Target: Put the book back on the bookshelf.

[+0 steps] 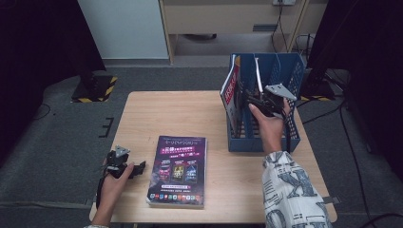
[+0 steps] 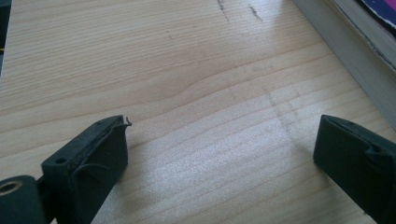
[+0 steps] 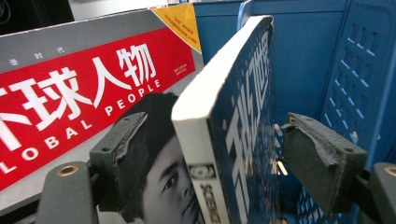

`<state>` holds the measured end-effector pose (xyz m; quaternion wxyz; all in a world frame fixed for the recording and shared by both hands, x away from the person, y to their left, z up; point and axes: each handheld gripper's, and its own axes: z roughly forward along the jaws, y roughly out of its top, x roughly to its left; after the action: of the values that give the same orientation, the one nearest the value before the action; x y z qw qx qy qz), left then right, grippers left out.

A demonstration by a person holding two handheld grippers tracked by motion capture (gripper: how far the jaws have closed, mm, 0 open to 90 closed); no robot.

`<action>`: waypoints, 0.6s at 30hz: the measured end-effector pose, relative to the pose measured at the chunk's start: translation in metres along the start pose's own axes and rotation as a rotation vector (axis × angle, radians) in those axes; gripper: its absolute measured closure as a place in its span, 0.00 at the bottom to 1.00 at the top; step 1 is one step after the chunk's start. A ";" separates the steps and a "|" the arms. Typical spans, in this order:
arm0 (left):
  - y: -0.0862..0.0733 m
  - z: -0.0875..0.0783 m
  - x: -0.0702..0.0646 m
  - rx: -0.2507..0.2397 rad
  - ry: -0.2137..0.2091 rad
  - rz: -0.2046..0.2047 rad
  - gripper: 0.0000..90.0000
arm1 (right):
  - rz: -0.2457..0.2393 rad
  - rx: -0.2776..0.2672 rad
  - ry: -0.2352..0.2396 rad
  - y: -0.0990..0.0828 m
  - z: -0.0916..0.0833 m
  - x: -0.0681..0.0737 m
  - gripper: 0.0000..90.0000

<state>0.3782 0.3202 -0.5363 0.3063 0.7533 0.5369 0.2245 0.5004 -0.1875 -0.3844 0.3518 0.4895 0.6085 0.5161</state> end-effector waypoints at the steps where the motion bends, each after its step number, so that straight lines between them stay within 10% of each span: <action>1: 0.000 0.000 0.000 0.000 0.000 0.000 0.02 | 0.001 -0.001 -0.001 0.000 -0.001 0.000 0.25; 18: 0.000 0.000 0.000 0.001 0.000 0.000 0.02 | 0.015 -0.026 0.029 -0.007 -0.033 0.002 0.23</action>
<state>0.3786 0.3197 -0.5363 0.3059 0.7535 0.5370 0.2243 0.4671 -0.1955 -0.3838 0.3455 0.4820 0.6030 0.5336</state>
